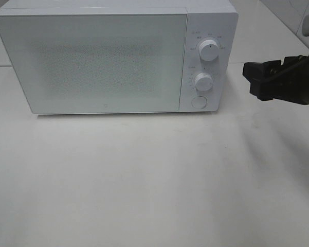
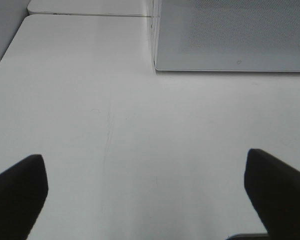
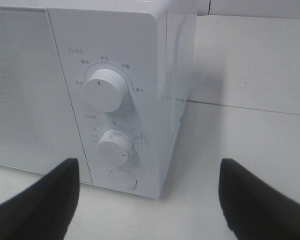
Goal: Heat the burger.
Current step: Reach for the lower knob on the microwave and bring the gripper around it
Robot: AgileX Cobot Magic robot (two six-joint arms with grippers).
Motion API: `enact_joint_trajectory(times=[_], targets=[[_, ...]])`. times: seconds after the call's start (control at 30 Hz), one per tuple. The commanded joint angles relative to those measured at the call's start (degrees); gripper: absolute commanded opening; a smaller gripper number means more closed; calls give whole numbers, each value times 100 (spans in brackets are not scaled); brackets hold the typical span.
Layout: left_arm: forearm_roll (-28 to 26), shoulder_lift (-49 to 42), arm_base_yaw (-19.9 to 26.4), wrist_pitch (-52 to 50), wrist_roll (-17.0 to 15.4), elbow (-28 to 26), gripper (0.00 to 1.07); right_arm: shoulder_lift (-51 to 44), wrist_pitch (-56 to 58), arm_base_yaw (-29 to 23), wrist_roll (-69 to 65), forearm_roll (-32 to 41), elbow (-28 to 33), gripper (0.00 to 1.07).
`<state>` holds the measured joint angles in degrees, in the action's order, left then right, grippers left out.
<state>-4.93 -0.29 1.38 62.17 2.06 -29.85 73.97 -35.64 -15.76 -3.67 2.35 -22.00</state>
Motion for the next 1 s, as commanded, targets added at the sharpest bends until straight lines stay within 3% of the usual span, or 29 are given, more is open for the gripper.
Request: enact_joint_trajectory(times=[0.03,0.07,0.17,0.33,0.4,0.6,0.77,1.0], targets=[[0,-126,0,-74,-46,23,100,418,-779,-355,756,871,63,75],[0,-126,0,-74,-46,23,100,699,-1157,-619,1106,1478,63,75],[0,-126,0,-74,-46,23,100,854,-1392,-756,1266,1736,63,75],[0,-126,0,-74,-46,23,100,1501,-2349,-1421,1570,2475,63,75],[0,-126,0,-74,-46,23,100,1919,-2962,-1942,1570,3117,11,75],[0,-126,0,-74,-46,23,100,2515,-3426,-2567,1610,4062,-281,75],[0,-126,0,-74,-46,23,100,2888,-3570,-2825,1673,4458,-636,75],[0,-126,0,-74,-46,23,100,3277,-3644,-2825,1702,4458,-1060,75]])
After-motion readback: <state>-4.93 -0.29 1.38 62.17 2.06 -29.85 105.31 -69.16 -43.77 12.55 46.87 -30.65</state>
